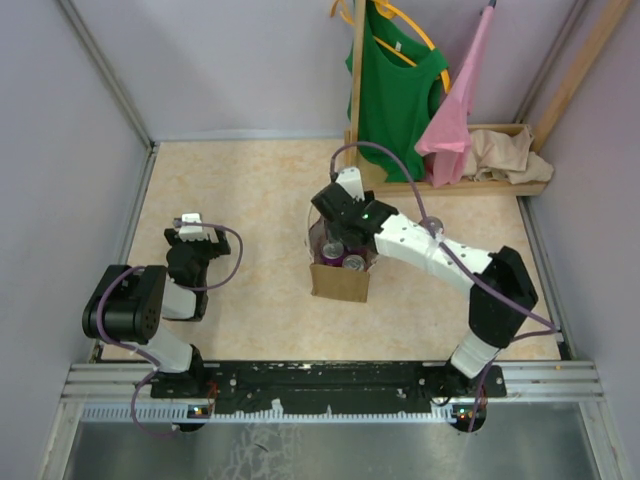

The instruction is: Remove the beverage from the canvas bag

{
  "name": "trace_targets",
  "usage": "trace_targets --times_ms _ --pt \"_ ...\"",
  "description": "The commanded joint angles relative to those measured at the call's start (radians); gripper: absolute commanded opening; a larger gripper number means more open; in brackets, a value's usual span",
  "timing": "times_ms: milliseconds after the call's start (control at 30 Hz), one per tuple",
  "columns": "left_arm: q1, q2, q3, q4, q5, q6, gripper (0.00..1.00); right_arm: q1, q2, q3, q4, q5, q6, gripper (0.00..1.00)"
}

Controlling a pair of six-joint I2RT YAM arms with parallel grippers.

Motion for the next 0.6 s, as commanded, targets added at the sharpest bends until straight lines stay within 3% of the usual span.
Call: trace_targets --times_ms 0,300,567 --pt "-0.005 0.014 0.014 0.016 0.006 0.005 1.0 0.009 -0.121 0.165 0.039 0.082 -0.095 0.0" --pt "-0.006 0.013 0.014 0.017 0.006 0.005 1.0 0.009 -0.225 0.253 0.087 0.189 -0.198 0.0" --pt "-0.006 0.013 0.014 0.019 0.006 0.005 1.0 0.002 -0.335 0.249 0.143 0.387 -0.287 0.0"
